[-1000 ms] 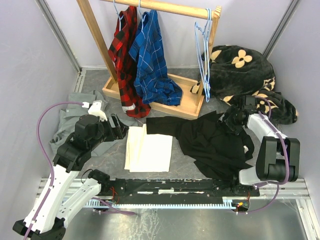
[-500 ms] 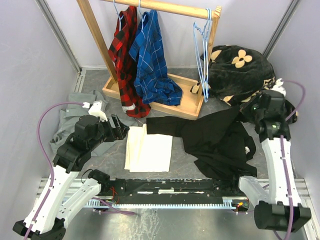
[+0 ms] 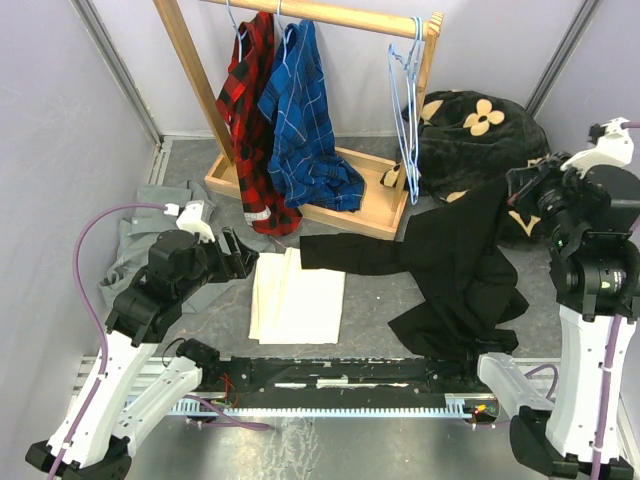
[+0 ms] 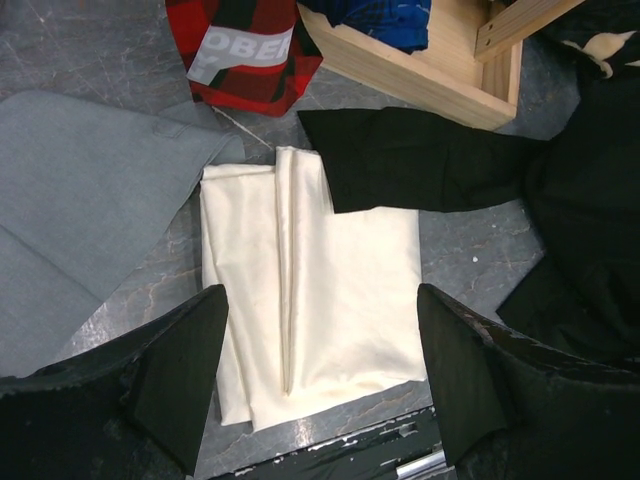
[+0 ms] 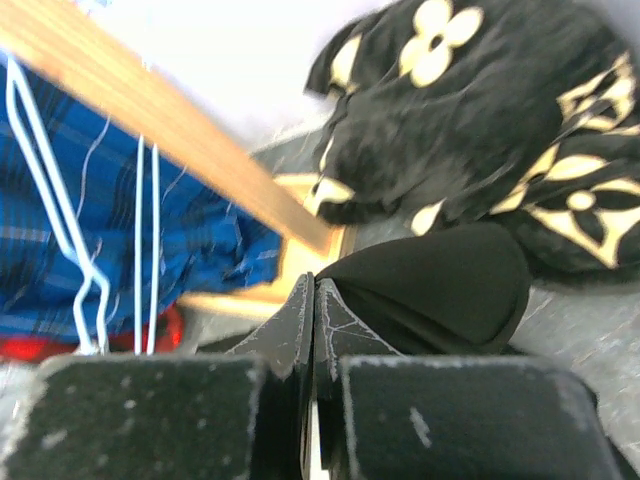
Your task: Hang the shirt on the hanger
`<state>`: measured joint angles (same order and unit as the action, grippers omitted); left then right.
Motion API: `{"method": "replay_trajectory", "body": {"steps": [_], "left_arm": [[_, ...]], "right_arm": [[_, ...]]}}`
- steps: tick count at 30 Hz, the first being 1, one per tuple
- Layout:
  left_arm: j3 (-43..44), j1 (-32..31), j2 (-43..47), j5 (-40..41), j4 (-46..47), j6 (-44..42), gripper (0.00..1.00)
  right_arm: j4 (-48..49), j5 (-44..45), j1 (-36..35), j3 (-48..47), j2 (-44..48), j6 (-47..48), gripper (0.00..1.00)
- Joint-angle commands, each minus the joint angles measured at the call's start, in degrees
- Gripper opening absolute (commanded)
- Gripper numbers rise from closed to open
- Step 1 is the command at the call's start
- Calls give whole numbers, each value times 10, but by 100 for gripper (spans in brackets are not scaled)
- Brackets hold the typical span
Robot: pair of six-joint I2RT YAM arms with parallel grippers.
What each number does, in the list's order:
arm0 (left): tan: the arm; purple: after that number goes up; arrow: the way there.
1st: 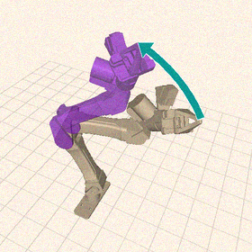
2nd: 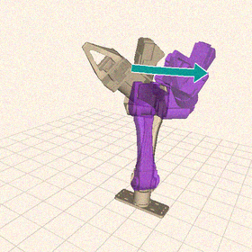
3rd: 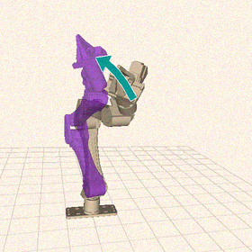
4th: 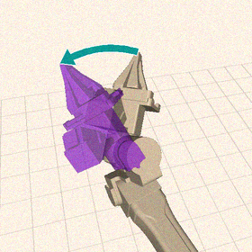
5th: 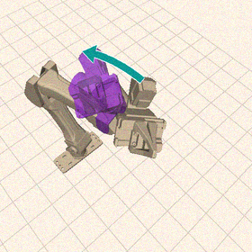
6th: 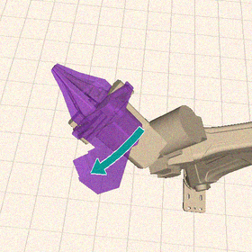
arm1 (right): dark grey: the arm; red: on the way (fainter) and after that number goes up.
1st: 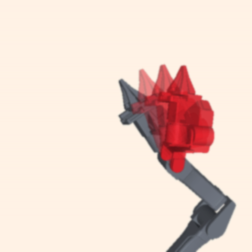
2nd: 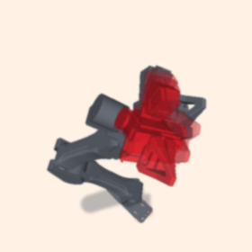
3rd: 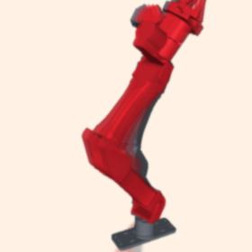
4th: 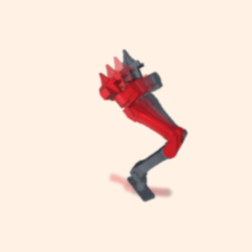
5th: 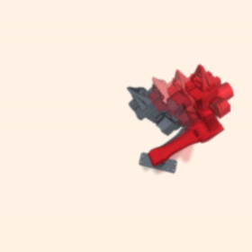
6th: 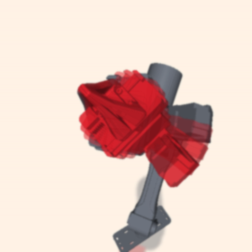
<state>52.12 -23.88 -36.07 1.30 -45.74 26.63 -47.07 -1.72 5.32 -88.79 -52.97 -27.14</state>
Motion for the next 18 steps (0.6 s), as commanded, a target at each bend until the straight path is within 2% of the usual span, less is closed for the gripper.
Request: {"method": "replay_trajectory", "body": {"steps": [1, 4, 7, 10, 11, 12, 14, 15, 16, 18], "left_arm": [[4, -1, -2, -10, 53, -33, 82], [0, -2, -10, -18, 61, -38, 82], [-3, -2, -19, -27, 69, -42, 82], [-5, -1, -28, -29, 75, -46, 82], [-4, -1, -32, -28, 75, -48, 82], [-3, -2, -36, -28, 75, -49, 82], [-6, -1, -40, -27, 77, -50, 82], [-10, -2, -42, -26, 80, -49, 82], [-13, -2, -42, -26, 82, -47, 82], [-15, -1, -41, -22, 83, -45, 82]], "right_arm": [[-34, -63, -60, 48, 14, 1, 0], [-21, -29, -158, 128, 41, -16, 2], [35, -49, -271, 225, 48, -56, 12], [115, -49, -411, 301, 34, -91, 29], [132, -48, -444, 309, 25, -88, 37], [136, -36, -466, 311, 15, -83, 48], [112, 29, -486, 307, 4, -85, 68], [89, 78, -487, 302, 3, -95, 75], [60, 132, -487, 298, 4, -110, 79], [-15, 260, -487, 284, 8, -147, 81]]}}
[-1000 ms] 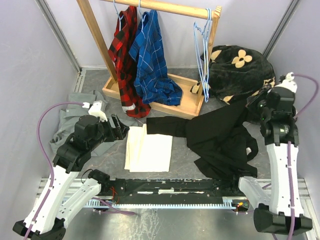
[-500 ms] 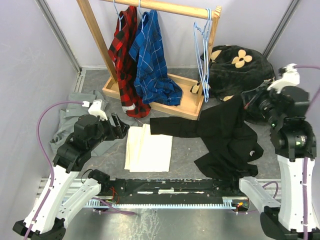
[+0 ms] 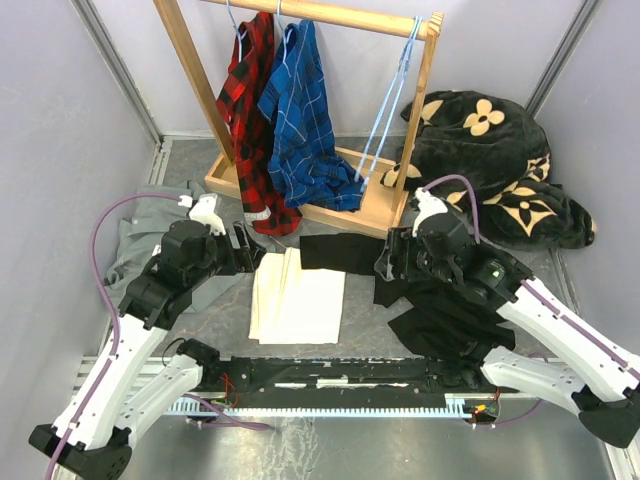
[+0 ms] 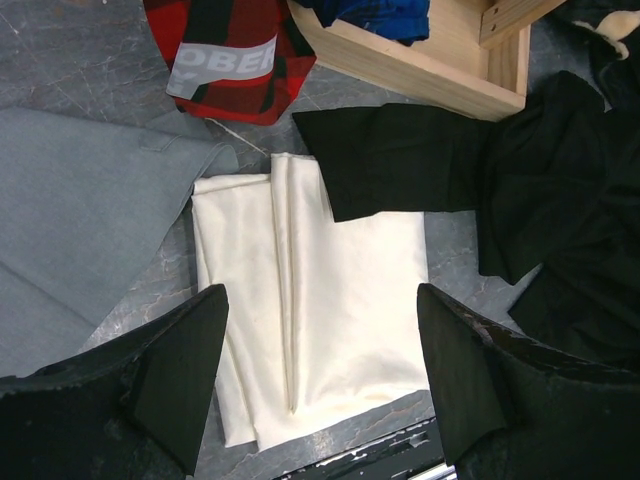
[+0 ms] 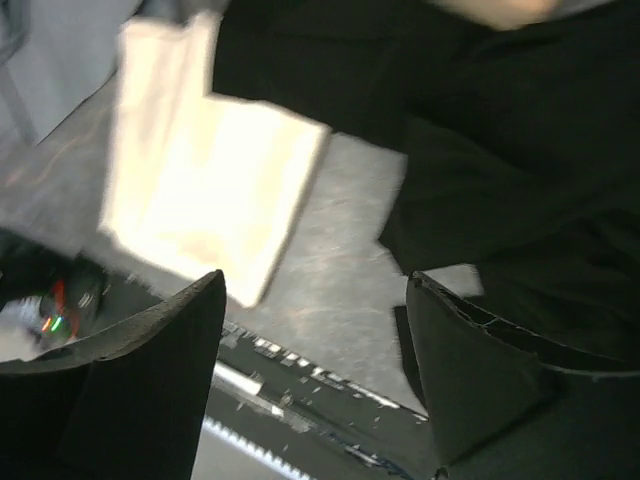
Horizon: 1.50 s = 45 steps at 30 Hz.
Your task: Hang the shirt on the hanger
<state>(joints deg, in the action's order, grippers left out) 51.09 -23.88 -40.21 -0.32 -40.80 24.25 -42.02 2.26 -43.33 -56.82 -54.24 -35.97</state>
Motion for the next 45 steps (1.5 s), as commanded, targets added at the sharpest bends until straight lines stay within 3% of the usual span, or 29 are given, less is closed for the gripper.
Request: {"method": "replay_trajectory", "body": {"steps": [1, 4, 7, 16, 26, 30, 33, 36, 39, 42, 44, 45], "left_arm": [[-5, -2, 1, -4, 34, -20, 82], [-5, -2, 1, 1, 33, -21, 82], [-6, -2, -3, 1, 37, -19, 82], [-5, -1, -22, 0, 47, -22, 82], [-9, -1, -16, -7, 46, -24, 83], [-10, -2, -12, -8, 45, -24, 83], [-9, -2, -13, -10, 44, -24, 82], [-6, -1, -14, -12, 41, -27, 82], [-5, -1, -12, -12, 41, -28, 82], [-5, -1, -11, -11, 40, -27, 82], [-4, -1, -12, -10, 40, -27, 82], [-4, -2, -12, -10, 39, -28, 82]], "right_arm": [[-125, 289, 0, -42, 22, -87, 82], [-226, 428, 2, -56, 24, -148, 84], [-259, 464, 29, -58, 12, -140, 86], [-168, 271, 267, 8, -16, -31, 90], [-110, 249, 454, 46, -52, -3, 99], [-55, 121, 489, 100, -81, -6, 99], [27, -29, 513, 152, -91, -4, 98], [128, -179, 517, 195, -62, -22, 86], [180, -259, 516, 198, -28, -35, 51], [143, -233, 516, 157, 22, -28, 14], [90, -176, 516, 119, 54, -13, 1], [62, -143, 517, 98, 70, -6, 0]]}}
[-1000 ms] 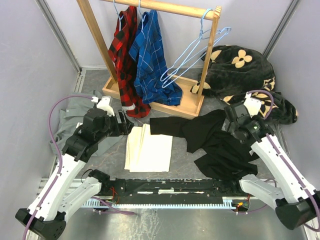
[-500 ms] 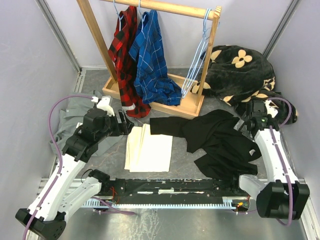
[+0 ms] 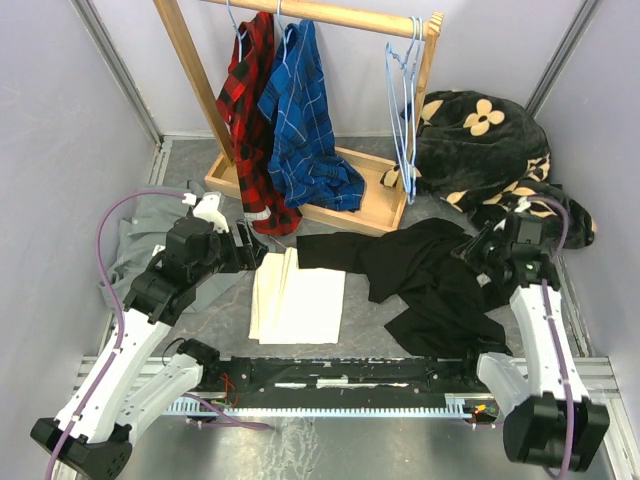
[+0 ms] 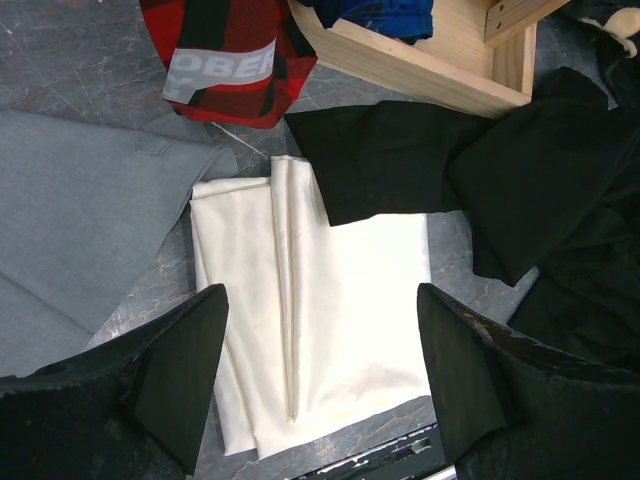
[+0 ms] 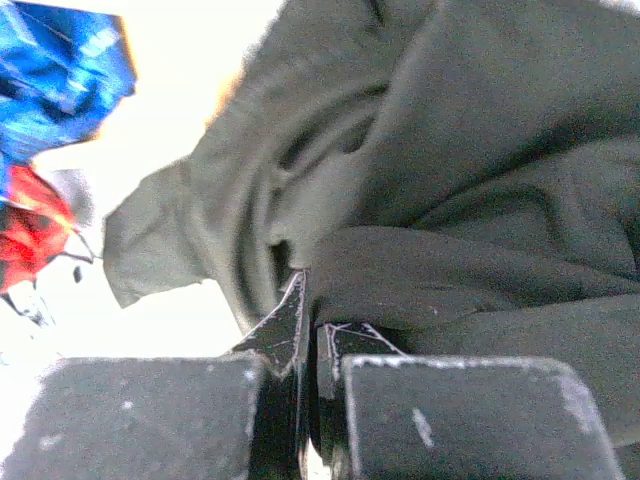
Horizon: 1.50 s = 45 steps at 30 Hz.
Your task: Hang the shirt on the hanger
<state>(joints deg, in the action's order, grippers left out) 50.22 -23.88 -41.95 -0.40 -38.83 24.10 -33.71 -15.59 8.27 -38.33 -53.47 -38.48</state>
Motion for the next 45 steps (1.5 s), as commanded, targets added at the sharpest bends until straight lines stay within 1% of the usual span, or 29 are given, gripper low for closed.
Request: {"method": "replay_trajectory", "body": {"steps": [1, 4, 7, 11, 12, 13, 18, 23, 25, 27, 29, 31, 32, 35, 37, 41, 43, 45], "left_arm": [[6, -2, 5, -9, 19, -27, 82], [7, -1, 4, -10, 19, -27, 82], [6, -1, 3, -13, 20, -28, 82], [6, -1, 1, -16, 22, -28, 82], [7, -1, 0, -17, 22, -29, 82], [8, -2, 0, -17, 22, -29, 83], [14, -2, -2, -19, 19, -29, 83], [19, -2, 1, -20, 15, -30, 83], [20, -2, 3, -19, 15, -30, 83], [19, -2, 5, -18, 15, -29, 83], [20, -1, 5, -18, 15, -29, 83], [18, -2, 5, -18, 15, -27, 83], [17, -2, 5, -18, 15, -27, 83], [16, -2, 3, -19, 16, -25, 83], [18, -1, 1, -19, 17, -23, 83], [17, -2, -1, -13, 19, -21, 83], [18, -1, -1, -6, 19, -20, 83], [17, -1, -1, 1, 19, -20, 83]], "right_arm": [[-42, 62, 1, -110, 76, 25, 0], [-99, 126, 1, -188, 101, 54, 0], [-142, 170, 0, -284, 101, 87, 0], [-188, 238, 1, -419, 69, 118, 0], [-208, 262, 0, -487, 41, 135, 0], [-214, 270, 1, -520, 31, 141, 0], [-222, 271, 0, -658, -18, 160, 0], [-244, 221, 1, -781, -77, 185, 0], [-251, 185, 0, -807, -92, 189, 0], [-253, 143, 1, -815, -102, 186, 0], [-248, 95, 1, -803, -105, 173, 0], [-229, 52, -1, -761, -95, 155, 0], [-212, 38, -3, -724, -85, 146, 0], [-178, 34, -34, -632, -55, 128, 0], [-165, 60, -87, -579, -42, 125, 0], [-154, 180, -265, -494, -48, 130, 0], [-125, 231, -345, -443, -50, 111, 0], [-86, 263, -423, -394, -54, 89, 0]]}}
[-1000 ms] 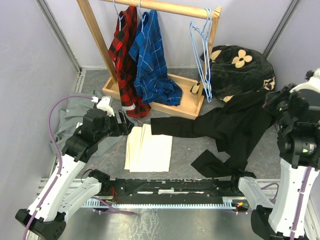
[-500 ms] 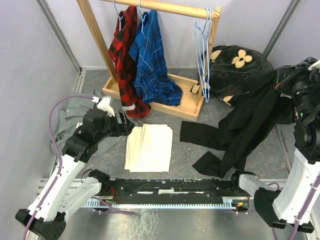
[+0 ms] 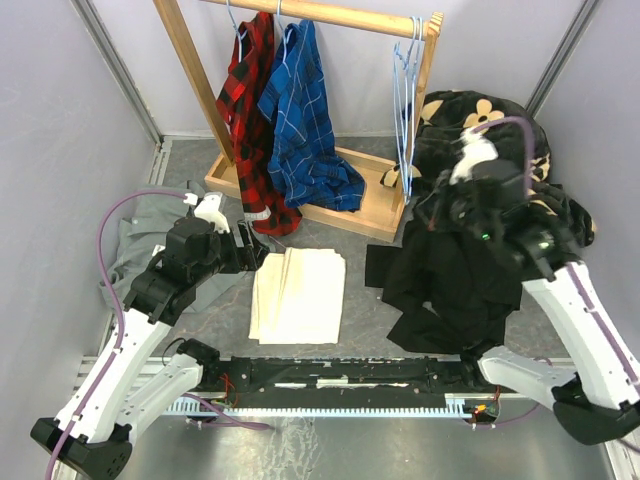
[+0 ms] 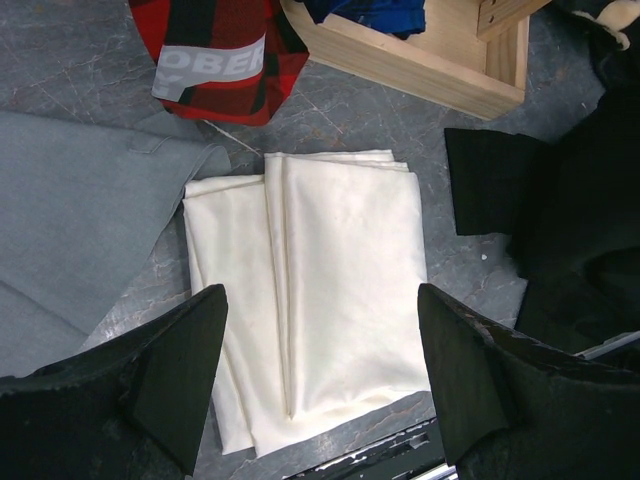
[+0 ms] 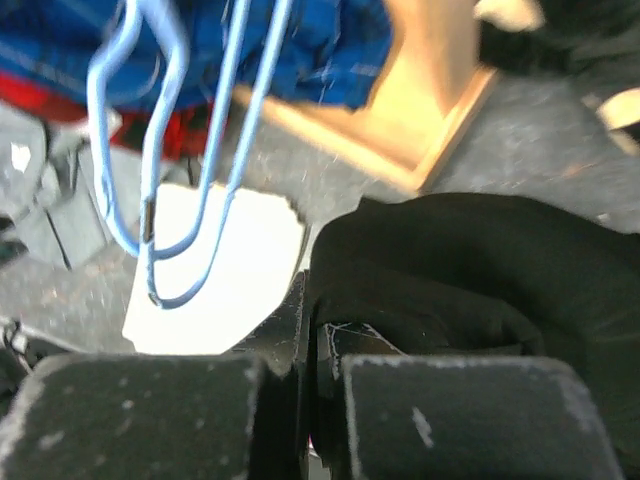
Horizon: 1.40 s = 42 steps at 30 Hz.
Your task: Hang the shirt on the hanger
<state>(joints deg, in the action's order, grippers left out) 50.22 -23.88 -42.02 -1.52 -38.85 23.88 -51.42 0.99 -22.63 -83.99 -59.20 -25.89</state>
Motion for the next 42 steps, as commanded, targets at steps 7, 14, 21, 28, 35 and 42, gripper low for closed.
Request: {"method": "replay_trajectory", "body": {"steps": [7, 14, 21, 28, 35, 42], "left_arm": [[19, -1, -5, 23, 16, -19, 83], [22, -2, -7, 24, 11, -23, 83], [20, -1, -10, 21, 13, -26, 83], [21, -2, -13, 17, 13, -27, 83], [20, -2, -15, 14, 11, -28, 83], [19, -1, -17, 10, 11, -29, 83]], "right_arm": [[251, 89, -331, 172, -75, -71, 32], [148, 282, -337, 194, -48, -125, 86], [-28, 472, -336, 183, -20, -230, 97], [-108, 478, -333, 178, -54, -295, 99], [-60, 410, -330, 208, -81, -290, 99], [-52, 354, -272, 236, -92, -249, 99]]}}
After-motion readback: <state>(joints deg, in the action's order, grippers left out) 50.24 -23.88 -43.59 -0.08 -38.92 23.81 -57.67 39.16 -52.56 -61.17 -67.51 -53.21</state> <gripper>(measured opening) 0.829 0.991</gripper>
